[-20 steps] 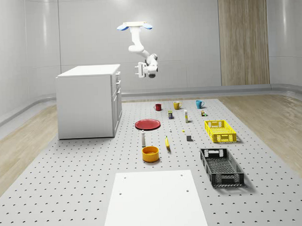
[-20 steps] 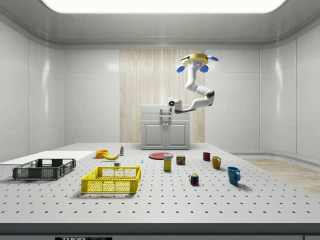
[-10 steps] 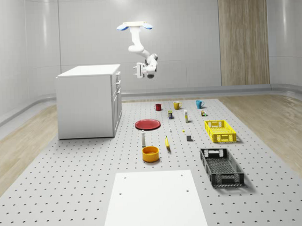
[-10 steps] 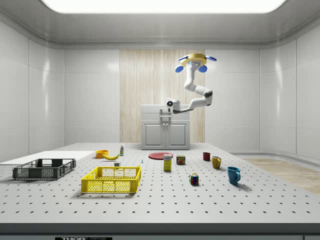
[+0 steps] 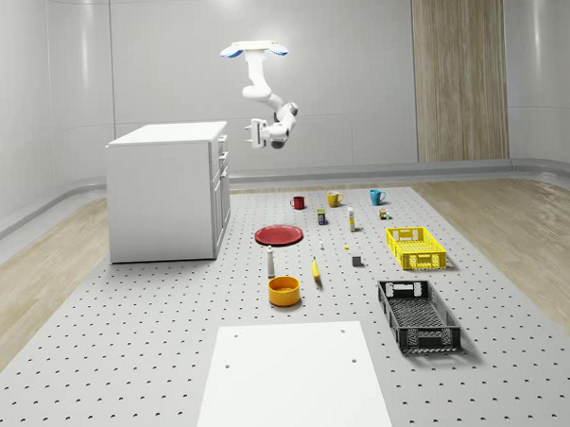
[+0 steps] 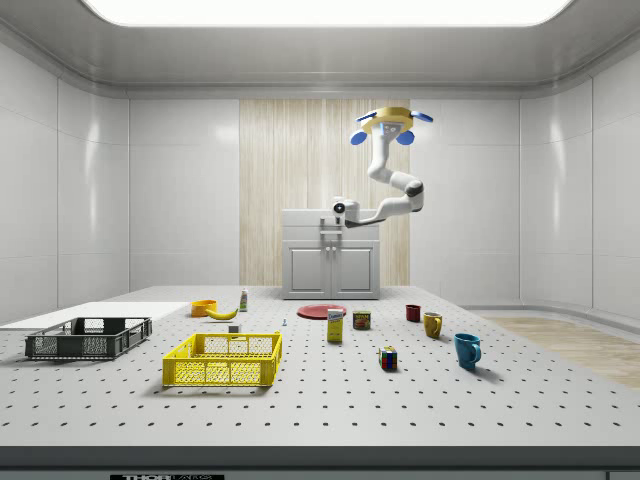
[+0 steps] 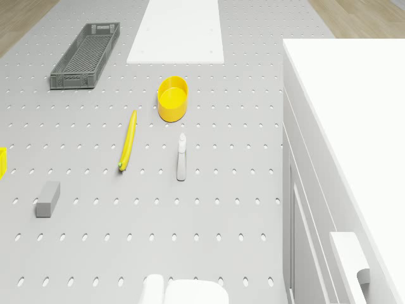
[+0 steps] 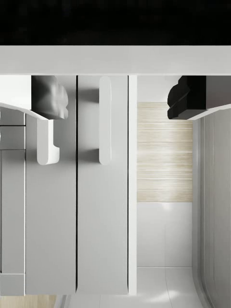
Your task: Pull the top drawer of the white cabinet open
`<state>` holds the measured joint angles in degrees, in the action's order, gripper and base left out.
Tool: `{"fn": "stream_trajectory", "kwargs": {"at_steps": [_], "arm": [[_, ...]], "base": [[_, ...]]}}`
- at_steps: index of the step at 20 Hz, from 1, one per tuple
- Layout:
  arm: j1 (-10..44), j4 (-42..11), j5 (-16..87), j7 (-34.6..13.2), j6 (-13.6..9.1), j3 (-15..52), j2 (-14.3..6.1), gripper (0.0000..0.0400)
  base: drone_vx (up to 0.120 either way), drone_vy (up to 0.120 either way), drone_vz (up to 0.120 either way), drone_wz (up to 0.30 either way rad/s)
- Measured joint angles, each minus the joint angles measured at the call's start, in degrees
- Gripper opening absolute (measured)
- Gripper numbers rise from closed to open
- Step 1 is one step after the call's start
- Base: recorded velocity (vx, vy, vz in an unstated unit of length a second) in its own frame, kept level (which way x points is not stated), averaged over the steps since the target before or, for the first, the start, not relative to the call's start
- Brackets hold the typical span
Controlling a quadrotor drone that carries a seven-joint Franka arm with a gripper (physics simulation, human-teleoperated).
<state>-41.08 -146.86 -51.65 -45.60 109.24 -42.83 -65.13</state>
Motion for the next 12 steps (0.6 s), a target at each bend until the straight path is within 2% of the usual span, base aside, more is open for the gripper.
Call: {"fn": "stream_trajectory", "kwargs": {"at_steps": [6, 12], "arm": [[-1.2, -1.1, -2.8, 0.6, 3.1, 2.8, 0.7, 0.0305], [-1.9, -0.7, -4.3, 0.4, 4.2, 4.3, 1.3, 0.0305]], "base": [[0.0, 0.0, 0.0, 0.0], [0.0, 0.0, 0.0, 0.0]]}}
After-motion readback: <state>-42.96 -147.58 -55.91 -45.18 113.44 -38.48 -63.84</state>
